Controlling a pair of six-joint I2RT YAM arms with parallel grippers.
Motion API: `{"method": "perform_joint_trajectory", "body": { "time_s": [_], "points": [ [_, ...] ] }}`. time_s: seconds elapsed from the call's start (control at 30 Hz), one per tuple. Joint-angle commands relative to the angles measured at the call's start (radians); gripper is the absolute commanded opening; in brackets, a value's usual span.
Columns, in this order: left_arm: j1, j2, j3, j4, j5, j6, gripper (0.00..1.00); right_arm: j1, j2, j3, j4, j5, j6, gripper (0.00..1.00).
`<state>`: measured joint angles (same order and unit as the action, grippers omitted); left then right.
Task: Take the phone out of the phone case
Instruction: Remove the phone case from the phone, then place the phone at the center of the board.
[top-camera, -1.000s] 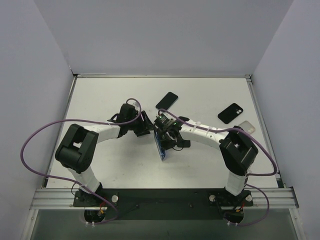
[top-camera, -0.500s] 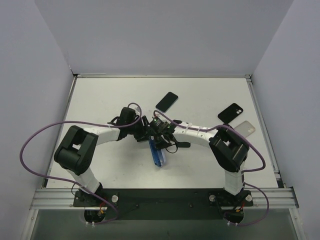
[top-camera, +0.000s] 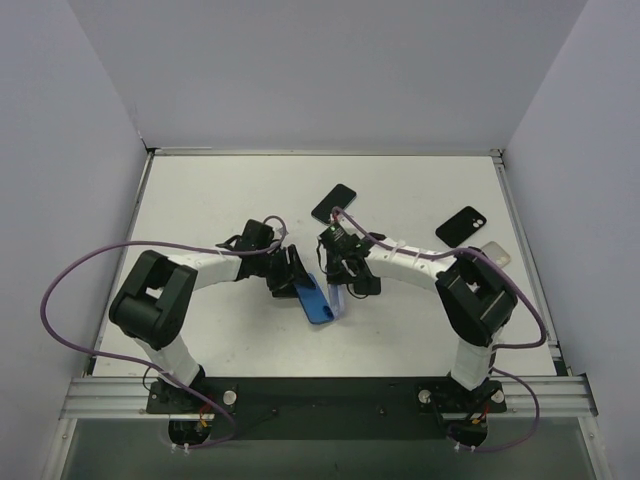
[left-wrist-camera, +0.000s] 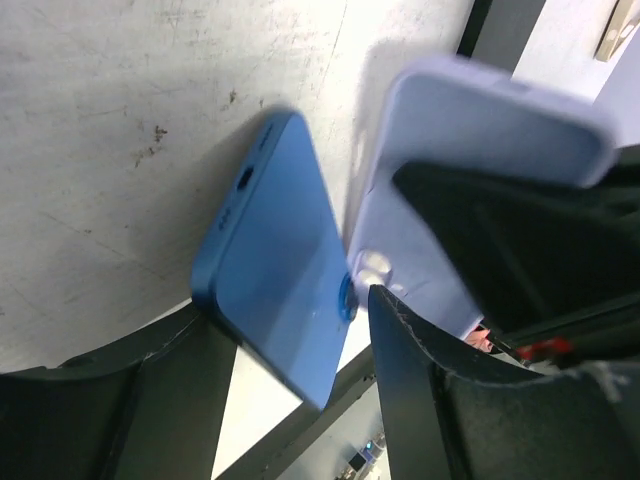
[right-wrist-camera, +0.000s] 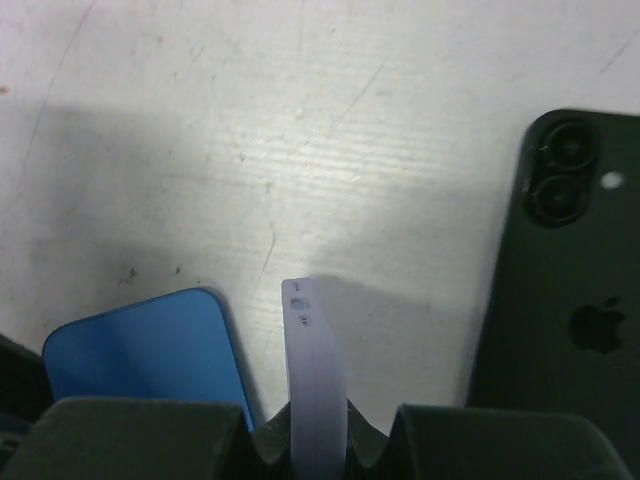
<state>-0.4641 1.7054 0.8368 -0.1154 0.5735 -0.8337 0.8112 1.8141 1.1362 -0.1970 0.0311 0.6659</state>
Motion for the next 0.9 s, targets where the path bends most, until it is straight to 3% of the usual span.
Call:
{"method": "perform_joint_trajectory", "body": {
  "time_s": [0.0,0.2,0.33,0.63,0.87],
  "points": [
    [0.002,0.002,0.054,-0.041,0.068,0.018,0.63,-0.033,-0.093,-0.012,0.030,0.056,0.001,0.00],
    [0.028,-0.013,0.071,-0.053,0.078,0.021,0.60,-0.089,-0.179,-0.044,0.025,0.052,0.001,0.00],
    [0.047,-0.024,0.079,-0.073,0.075,0.038,0.58,-0.205,-0.254,-0.059,0.022,0.024,-0.011,0.00],
    [0.099,-0.064,0.084,-0.150,0.055,0.096,0.58,-0.440,-0.250,-0.015,-0.074,0.043,-0.097,0.00],
    [0.182,-0.171,0.096,-0.275,0.016,0.176,0.58,-0.636,-0.246,-0.114,-0.055,-0.013,-0.147,0.00]
  ]
}}
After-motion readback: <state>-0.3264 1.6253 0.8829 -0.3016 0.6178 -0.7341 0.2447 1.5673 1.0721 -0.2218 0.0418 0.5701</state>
